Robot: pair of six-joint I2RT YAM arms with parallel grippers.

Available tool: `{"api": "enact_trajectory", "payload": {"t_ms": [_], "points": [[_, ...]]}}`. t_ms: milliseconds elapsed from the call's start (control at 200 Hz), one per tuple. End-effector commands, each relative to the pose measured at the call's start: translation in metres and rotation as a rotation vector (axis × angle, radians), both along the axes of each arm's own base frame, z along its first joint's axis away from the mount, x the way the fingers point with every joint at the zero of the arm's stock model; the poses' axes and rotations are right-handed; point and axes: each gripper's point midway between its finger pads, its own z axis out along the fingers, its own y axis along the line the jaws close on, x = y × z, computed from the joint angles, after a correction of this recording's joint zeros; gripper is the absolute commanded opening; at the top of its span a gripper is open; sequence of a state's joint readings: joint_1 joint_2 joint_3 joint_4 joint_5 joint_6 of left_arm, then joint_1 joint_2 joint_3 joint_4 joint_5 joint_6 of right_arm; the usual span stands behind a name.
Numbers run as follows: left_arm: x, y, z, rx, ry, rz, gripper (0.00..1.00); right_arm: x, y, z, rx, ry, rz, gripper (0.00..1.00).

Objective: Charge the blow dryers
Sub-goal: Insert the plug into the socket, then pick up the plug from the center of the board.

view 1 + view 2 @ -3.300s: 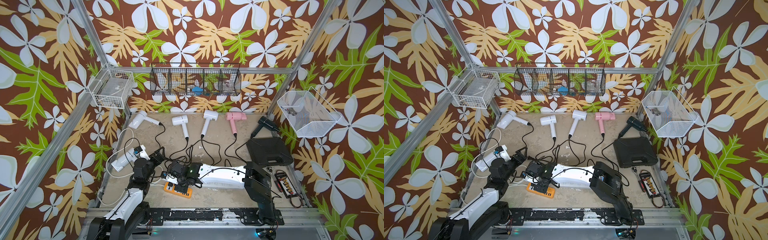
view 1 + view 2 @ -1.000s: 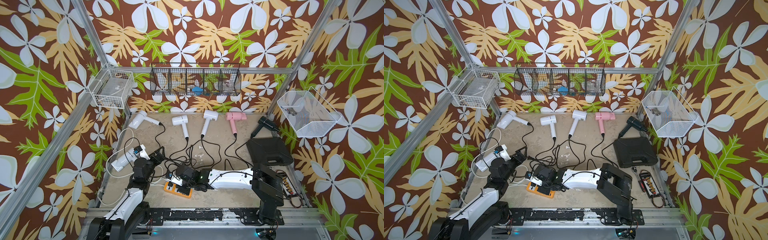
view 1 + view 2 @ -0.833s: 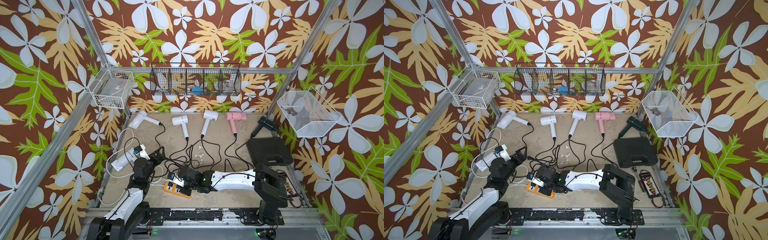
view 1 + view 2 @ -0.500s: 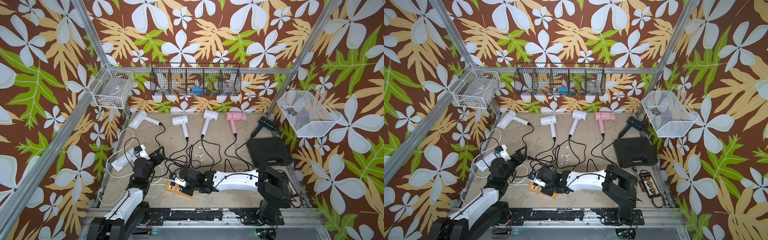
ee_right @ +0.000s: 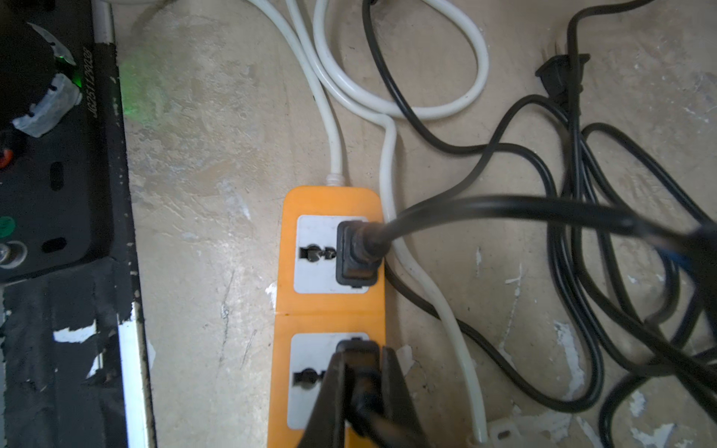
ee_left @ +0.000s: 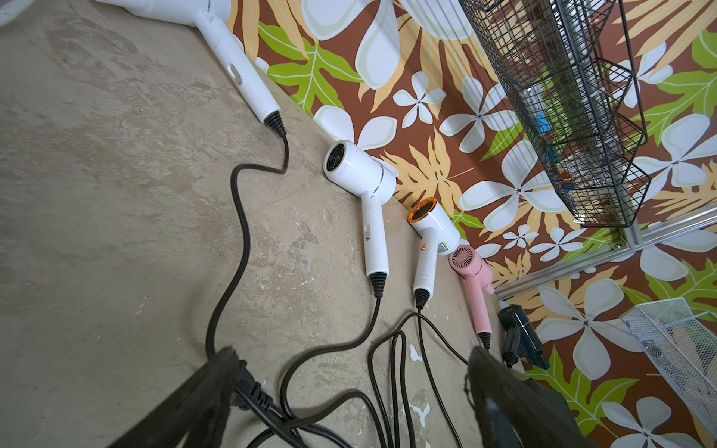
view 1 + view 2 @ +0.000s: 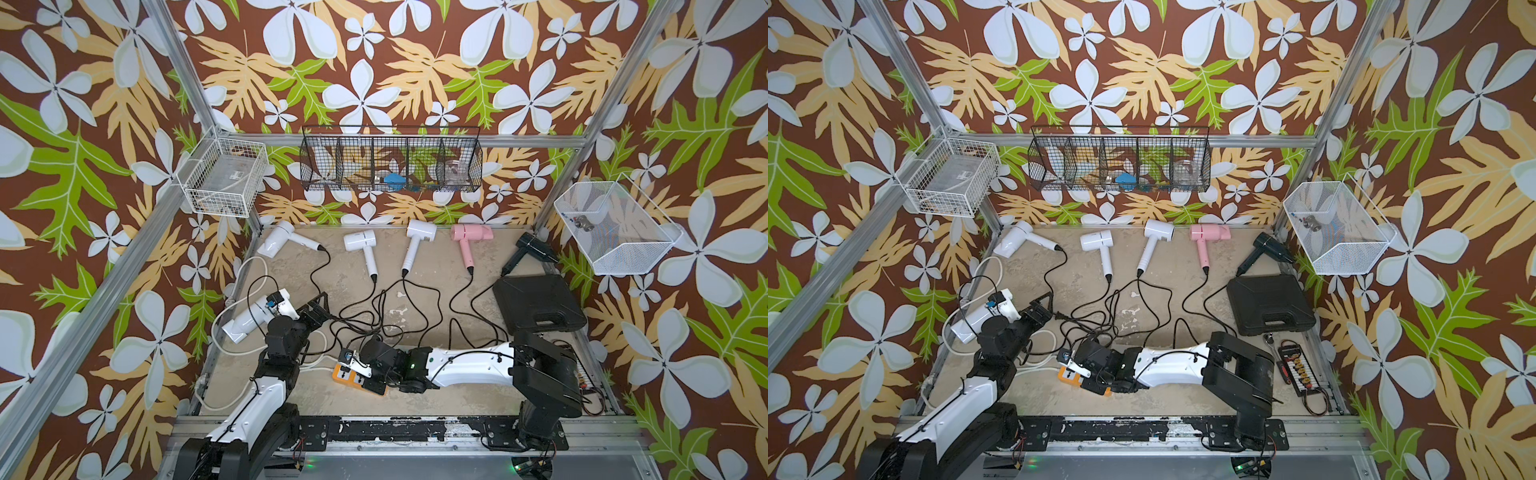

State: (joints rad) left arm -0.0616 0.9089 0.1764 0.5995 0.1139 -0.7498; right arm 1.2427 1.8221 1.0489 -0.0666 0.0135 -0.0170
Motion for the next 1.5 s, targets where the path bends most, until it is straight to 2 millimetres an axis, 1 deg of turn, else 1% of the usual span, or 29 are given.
{"api": "enact_trajectory", "payload": {"t_ms": [0,115,215,265,290,370,435,606,741,791,896,976,1086,1156,1251,1336,1431,1496], "points": [[0.002,0.000,0.003,0.013,-0.008,-0.005,0.94,-0.028,-0.064,-0.044,-0.323,0.153,0.004,0.00],[0.002,0.000,0.001,0.016,-0.001,-0.004,0.94,-0.021,-0.040,-0.028,-0.285,0.119,0.032,0.00],[0.003,0.000,0.000,0.017,0.002,-0.003,0.94,-0.016,-0.022,-0.013,-0.254,0.103,0.048,0.00],[0.002,0.000,0.000,0.019,0.003,-0.003,0.94,-0.015,-0.016,-0.008,-0.238,0.095,0.051,0.00],[0.002,0.000,0.000,0.019,0.003,-0.003,0.94,-0.013,-0.014,-0.004,-0.232,0.088,0.049,0.04],[0.003,0.000,0.000,0.021,0.003,-0.003,0.95,-0.007,-0.015,0.005,-0.223,0.061,0.030,0.17],[0.003,0.000,0.000,0.020,0.002,-0.006,0.95,-0.003,-0.015,0.016,-0.206,0.044,0.011,0.27],[0.004,-0.003,0.001,0.015,0.003,-0.022,0.95,0.013,-0.008,0.061,-0.099,0.011,-0.058,0.54],[0.004,-0.005,0.001,0.012,0.003,-0.033,0.95,0.015,-0.008,0.092,-0.006,0.013,-0.078,0.70],[0.005,-0.006,0.000,0.017,0.009,-0.035,0.95,0.017,-0.011,0.100,0.021,0.018,-0.094,0.75],[0.010,-0.006,-0.009,0.028,0.062,-0.032,0.93,0.026,-0.020,0.121,0.108,0.039,-0.136,0.83],[0.015,-0.010,-0.020,0.032,0.112,-0.046,0.90,0.035,-0.026,0.140,0.185,0.051,-0.172,0.86],[0.020,-0.013,-0.029,0.039,0.158,-0.059,0.87,0.057,-0.039,0.160,0.268,0.073,-0.253,0.87],[0.021,-0.015,-0.033,0.043,0.174,-0.062,0.85,0.075,-0.048,0.164,0.314,0.095,-0.306,0.86],[0.024,-0.016,-0.042,0.052,0.207,-0.069,0.82,0.102,-0.058,0.159,0.341,0.158,-0.392,0.83],[0.027,-0.020,-0.048,0.049,0.232,-0.087,0.81,0.125,-0.065,0.147,0.356,0.228,-0.467,0.81],[0.029,-0.025,-0.052,0.050,0.246,-0.106,0.81,0.142,-0.065,0.133,0.378,0.298,-0.522,0.81],[0.029,-0.027,-0.053,0.052,0.249,-0.112,0.81,0.153,-0.065,0.118,0.371,0.332,-0.567,0.80]]}}
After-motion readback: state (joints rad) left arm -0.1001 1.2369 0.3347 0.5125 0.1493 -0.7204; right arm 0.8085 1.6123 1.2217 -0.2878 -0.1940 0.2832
